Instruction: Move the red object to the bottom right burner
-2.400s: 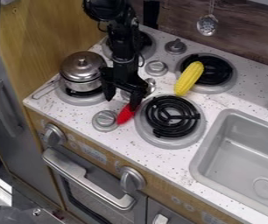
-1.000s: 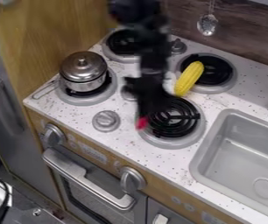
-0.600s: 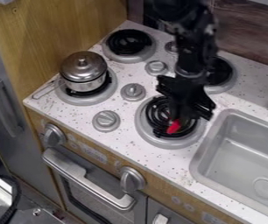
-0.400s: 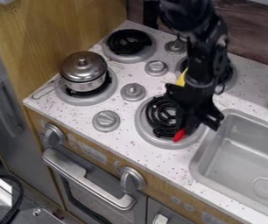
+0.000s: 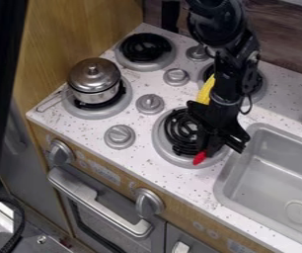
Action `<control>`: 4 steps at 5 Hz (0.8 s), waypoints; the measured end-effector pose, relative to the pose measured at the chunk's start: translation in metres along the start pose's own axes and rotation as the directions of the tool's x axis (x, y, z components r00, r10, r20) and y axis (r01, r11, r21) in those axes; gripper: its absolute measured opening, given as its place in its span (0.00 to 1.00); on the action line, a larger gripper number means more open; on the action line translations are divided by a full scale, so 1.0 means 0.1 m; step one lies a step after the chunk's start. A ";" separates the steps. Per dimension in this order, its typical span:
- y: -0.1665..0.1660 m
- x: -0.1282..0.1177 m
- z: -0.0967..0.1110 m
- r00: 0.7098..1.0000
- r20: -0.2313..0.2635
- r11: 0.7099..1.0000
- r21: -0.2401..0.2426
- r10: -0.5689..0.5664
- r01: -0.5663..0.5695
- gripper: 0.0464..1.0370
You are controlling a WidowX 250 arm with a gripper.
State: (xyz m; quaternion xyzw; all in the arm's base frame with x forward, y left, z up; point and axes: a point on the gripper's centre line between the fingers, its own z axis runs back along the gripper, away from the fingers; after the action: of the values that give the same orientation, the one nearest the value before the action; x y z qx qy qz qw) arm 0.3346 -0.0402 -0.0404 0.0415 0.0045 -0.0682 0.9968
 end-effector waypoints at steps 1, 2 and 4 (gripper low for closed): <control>0.21 0.03 0.00 0.998 -0.007 0.998 -0.004 0.068 -0.068 0.07; 0.31 0.01 -0.05 0.995 -0.023 0.995 -0.008 0.096 -0.096 0.07; 0.31 0.01 -0.07 0.993 -0.052 0.994 -0.036 0.104 -0.106 0.33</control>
State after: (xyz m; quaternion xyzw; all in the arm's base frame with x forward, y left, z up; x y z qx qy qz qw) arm 0.3397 -0.0089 -0.0448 0.0240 0.0286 -0.0144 0.9992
